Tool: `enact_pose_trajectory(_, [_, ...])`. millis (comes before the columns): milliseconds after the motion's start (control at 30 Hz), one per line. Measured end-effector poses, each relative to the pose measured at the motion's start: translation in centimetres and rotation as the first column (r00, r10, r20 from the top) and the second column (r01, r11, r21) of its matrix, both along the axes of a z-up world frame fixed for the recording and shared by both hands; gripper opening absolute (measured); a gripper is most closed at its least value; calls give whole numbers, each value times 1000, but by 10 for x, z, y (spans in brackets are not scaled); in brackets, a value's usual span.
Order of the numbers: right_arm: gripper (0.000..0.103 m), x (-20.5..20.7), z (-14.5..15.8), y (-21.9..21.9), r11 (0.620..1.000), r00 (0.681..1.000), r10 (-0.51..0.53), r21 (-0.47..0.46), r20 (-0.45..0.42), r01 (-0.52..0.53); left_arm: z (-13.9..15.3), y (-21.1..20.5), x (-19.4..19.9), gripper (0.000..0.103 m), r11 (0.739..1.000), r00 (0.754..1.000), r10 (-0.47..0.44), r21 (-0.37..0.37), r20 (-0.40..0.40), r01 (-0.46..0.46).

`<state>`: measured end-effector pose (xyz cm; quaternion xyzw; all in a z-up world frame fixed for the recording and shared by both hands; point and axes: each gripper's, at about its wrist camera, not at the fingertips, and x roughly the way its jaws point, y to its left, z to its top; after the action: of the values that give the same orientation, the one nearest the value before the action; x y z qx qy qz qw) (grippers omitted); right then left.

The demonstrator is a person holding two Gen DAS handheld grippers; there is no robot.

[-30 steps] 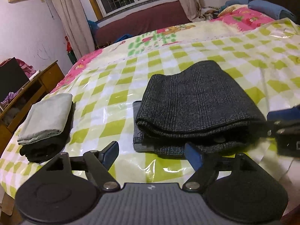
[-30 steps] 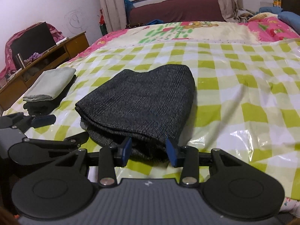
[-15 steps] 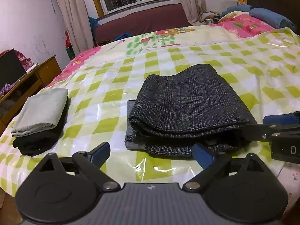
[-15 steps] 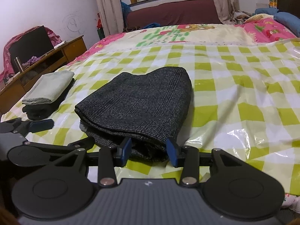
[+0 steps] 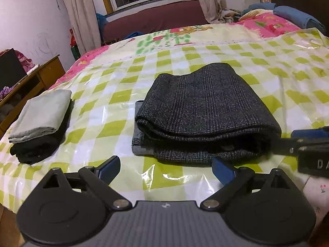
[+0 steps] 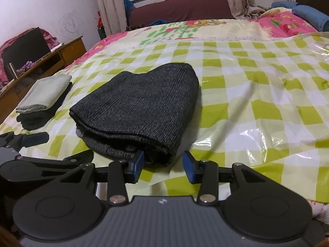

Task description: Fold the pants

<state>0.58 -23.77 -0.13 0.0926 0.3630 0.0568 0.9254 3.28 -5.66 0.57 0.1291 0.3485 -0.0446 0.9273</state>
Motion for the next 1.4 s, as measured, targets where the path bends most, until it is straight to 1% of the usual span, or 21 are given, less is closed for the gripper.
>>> enact_pose_trajectory(200, [43,-4,-3,8,999,999,34,-11,-9,-34,-1,0,0,103,1000,1000,12,-19,-10,-12])
enact_pose_trajectory(633, [43,-5,-7,8,999,999,30,-15,-31,-30,-6,-6,-4,103,1000,1000,-3,-19,-18,3])
enact_pose_trajectory(1400, [43,-6,-10,10,1000,999,26,-14,-38,-27,-6,-9,-7,103,1000,1000,10,20,-8,-9])
